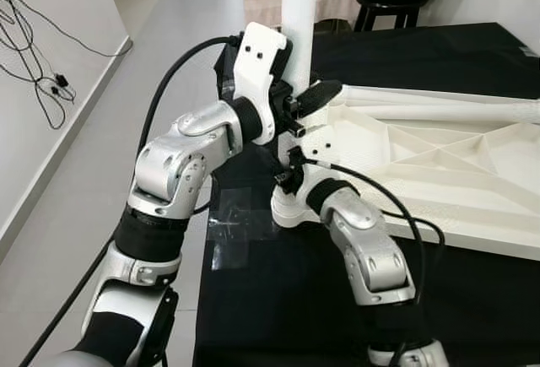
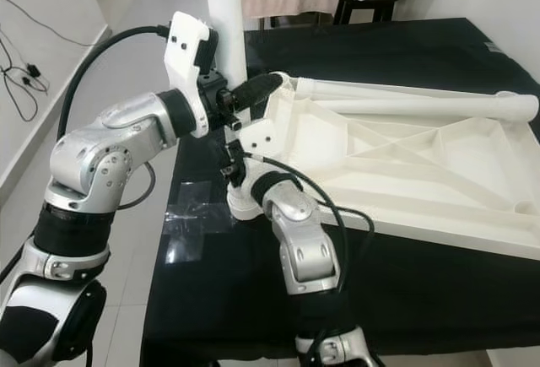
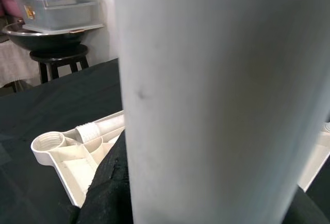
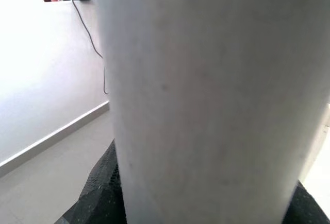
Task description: Building children table
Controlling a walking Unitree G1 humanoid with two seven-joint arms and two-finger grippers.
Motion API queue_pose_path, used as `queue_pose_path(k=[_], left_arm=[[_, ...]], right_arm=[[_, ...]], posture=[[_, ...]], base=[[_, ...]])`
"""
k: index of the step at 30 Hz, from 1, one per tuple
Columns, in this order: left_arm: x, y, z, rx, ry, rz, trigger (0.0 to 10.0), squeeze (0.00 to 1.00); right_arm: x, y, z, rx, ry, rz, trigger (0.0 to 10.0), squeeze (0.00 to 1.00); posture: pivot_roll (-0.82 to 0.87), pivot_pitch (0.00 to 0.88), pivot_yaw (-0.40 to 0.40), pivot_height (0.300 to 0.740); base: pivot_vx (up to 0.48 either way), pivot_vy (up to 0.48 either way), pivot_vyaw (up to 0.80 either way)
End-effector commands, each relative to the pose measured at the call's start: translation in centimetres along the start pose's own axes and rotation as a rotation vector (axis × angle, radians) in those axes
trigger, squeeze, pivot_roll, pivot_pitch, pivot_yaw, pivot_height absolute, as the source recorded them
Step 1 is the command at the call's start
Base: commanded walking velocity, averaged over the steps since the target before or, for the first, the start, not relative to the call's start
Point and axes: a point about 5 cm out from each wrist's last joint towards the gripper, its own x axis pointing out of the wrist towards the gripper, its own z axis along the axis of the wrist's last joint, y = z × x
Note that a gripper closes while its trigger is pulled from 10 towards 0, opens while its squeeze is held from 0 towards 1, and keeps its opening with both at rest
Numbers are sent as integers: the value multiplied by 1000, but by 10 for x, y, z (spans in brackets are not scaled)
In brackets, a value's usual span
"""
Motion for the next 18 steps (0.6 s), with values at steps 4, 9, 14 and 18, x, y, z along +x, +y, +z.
queue_pose_path(k=[4,9,14,18], left_arm=[[7,-13,-6,-2,29,-81,0,0],[8,-19,-9,-1,32,-104,0,0],[9,-24,-11,13,44,-122,0,0],[9,-26,-13,27,52,-131,0,0]], right_arm=[[12,-17,14,-100,3,346,10000,1000],[11,-27,27,-211,55,736,10000,0],[21,-26,29,-197,103,843,10000,0],[31,-22,27,-179,130,875,0,0]], posture=[[34,85,36,740],[39,84,33,740],[48,87,31,740],[53,90,29,740]], base=[[0,0,0],[0,0,0],[0,0,0],[0,0,0]])
